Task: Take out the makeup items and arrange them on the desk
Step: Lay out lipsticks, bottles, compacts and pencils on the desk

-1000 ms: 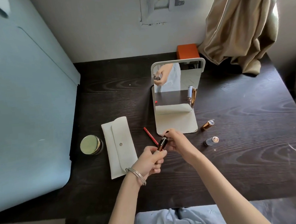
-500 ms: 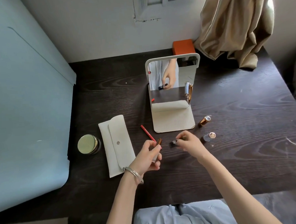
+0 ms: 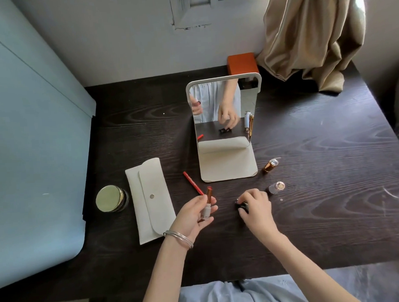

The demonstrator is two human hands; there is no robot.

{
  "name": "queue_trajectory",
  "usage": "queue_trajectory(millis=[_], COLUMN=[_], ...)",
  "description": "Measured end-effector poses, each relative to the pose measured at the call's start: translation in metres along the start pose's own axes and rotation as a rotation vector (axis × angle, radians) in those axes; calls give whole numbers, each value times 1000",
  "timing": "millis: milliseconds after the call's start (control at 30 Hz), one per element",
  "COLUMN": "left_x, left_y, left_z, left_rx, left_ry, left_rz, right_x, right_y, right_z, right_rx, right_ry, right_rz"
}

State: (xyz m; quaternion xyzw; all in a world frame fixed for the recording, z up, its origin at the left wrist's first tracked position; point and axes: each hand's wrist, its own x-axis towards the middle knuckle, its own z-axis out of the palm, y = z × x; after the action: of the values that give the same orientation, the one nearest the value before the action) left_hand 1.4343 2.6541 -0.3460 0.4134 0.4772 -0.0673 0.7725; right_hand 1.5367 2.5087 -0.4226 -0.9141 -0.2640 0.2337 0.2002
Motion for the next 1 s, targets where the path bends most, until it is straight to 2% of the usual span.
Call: queue_trajectory(millis=[67, 167, 200, 300, 400, 600, 700, 833, 900, 1000], left_x=[3, 7, 9, 12, 12, 11, 13, 15, 18, 18], left_y=[-1, -2, -3, -5, -6, 0, 5, 6, 5, 6], left_z=[4, 13, 15, 20, 24, 32, 35, 40, 41, 41], left_rx=[-8, -13, -27, -60, -81, -39, -63, -6, 82, 82], left_ry=[-9, 5, 13, 24, 15, 44, 52, 85, 131, 134], left_rz=[4, 17, 22, 35, 35, 109, 129, 146, 185, 181], right_x=[-7, -17, -18, -17, -10, -4, 0, 1, 0, 1], right_y=[-15, -40, -42, -44, -43, -40, -41, -47, -47, -44], right_z=[-6, -25, -28, -29, -26, -18, -19, -20, -20, -18], right_rx=[156, 770, 901, 927, 998, 1604, 1811, 1835, 1840, 1861], right_ry=[4, -368, -445, -475, -429, -667, -754, -759, -771, -760], right_rz=[-112, 54, 84, 42, 134, 328, 414, 465, 421, 380])
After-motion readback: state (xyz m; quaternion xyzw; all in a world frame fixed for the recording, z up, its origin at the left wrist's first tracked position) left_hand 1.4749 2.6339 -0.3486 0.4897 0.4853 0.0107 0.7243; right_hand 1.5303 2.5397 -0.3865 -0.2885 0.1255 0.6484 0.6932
